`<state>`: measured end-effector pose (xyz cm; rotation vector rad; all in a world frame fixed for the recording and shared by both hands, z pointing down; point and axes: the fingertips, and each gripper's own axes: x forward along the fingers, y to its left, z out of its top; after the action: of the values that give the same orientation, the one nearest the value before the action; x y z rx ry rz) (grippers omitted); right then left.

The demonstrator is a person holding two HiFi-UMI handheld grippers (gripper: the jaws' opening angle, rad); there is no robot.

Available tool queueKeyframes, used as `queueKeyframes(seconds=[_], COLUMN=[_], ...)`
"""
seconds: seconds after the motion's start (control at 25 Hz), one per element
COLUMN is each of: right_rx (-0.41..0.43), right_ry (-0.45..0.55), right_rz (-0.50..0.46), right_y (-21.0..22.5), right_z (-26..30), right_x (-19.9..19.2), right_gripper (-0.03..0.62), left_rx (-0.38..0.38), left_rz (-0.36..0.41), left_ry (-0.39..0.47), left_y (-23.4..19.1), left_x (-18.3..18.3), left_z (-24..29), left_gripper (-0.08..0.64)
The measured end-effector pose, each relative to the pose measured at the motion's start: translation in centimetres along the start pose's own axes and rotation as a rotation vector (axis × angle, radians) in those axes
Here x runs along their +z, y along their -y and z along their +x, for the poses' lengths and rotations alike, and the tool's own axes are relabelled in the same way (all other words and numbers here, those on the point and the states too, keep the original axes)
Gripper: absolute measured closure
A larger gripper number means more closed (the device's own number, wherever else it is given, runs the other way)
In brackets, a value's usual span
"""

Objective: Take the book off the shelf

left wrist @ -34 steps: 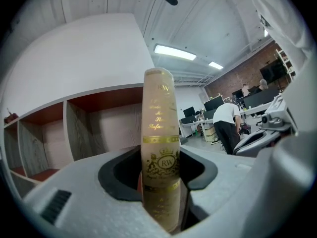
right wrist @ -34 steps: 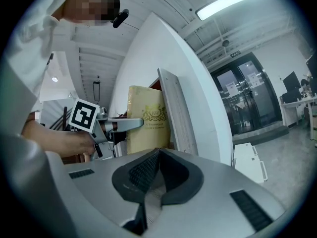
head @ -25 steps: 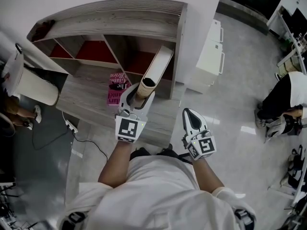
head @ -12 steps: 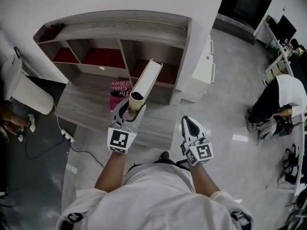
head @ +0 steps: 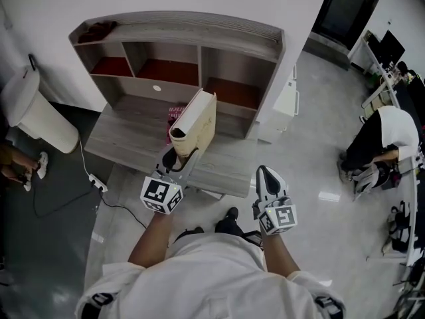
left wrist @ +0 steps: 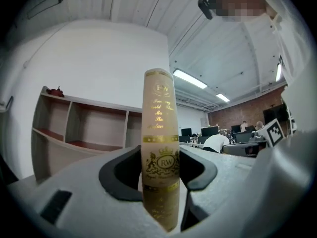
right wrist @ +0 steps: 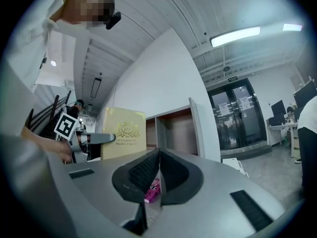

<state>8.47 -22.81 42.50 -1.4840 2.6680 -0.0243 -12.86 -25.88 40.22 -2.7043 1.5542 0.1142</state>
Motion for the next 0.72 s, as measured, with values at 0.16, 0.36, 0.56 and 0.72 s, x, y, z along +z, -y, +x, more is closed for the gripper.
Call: queueKeyframes(seconds=[0.16, 0.36, 0.56, 0.72], right_rx=[-0.029, -0.053, -0.079, -0.074], right_ry=[0.007, -0.001, -0.057, -0.066], right_rz=[0.011, 0.004, -0.004, 0.0], right_y=[-2.2, -4.1, -4.8, -4.5], right_z=[-1.8, -3.3, -4.9, -6.1], right_x=[0.1, 0.0, -1.0, -0.9], right_gripper=[0.577, 0.577, 0.577, 0.577], left_rx=[-0.022, -0.049, -0.028, 0.003], left_rz=[-0.016, -0.031, -0.048, -0.05], left_ry=[0.014, 0.024, 0.024, 0.006], left_y=[0.1, 0.5, 0.8, 1.2], left_x=[0.7, 0.7, -1.1, -2.7], left_z=[-3.3, -6.4, -9.1, -10.7], left_gripper=[0.36, 0.36, 0.36, 0.36])
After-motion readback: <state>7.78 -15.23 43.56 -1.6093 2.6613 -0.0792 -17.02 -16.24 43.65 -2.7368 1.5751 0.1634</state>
